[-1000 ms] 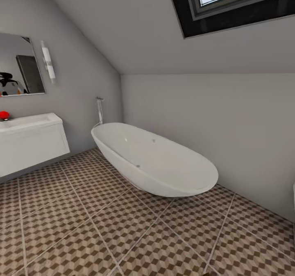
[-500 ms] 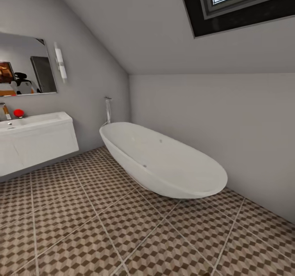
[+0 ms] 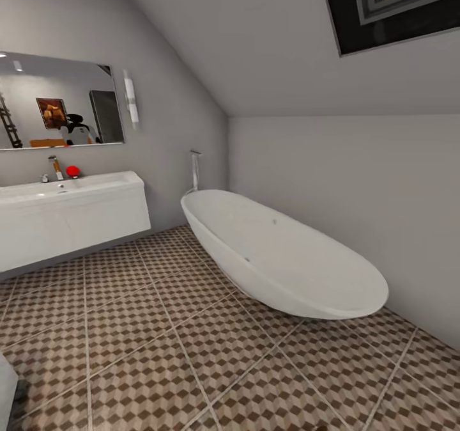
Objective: Take the four mousetraps from the cabinet in the bathroom and place them on the bathroom floor. Make sure all four end up on the same floor surface, and ensure that at least two of them are either under or directly next to the same bathroom sink.
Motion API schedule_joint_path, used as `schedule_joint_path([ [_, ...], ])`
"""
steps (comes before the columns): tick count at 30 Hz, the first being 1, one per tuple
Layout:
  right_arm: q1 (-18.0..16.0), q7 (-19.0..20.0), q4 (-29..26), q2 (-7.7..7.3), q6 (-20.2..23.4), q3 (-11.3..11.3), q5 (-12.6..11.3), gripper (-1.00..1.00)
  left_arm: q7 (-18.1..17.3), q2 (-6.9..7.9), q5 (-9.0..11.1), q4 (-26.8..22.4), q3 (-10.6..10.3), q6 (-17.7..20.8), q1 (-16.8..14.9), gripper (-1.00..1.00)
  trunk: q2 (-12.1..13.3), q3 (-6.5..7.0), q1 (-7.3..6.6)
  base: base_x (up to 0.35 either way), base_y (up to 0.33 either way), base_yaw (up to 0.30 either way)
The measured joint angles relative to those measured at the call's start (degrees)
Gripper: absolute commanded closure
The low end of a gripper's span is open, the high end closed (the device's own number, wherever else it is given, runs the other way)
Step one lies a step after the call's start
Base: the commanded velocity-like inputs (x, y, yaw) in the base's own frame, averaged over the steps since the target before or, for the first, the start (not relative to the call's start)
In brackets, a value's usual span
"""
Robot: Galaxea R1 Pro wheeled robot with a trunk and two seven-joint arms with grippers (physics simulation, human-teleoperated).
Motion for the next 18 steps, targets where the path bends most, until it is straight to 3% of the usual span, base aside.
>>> schedule_joint_path([
  [18,0.0,0.0,0.0,0.00,0.0,0.0,0.0,1.00,0.0,0.00,0.0,0.0,0.0,0.1,0.0,1.00,0.0,0.00,0.00,0.000,0.000,0.271],
])
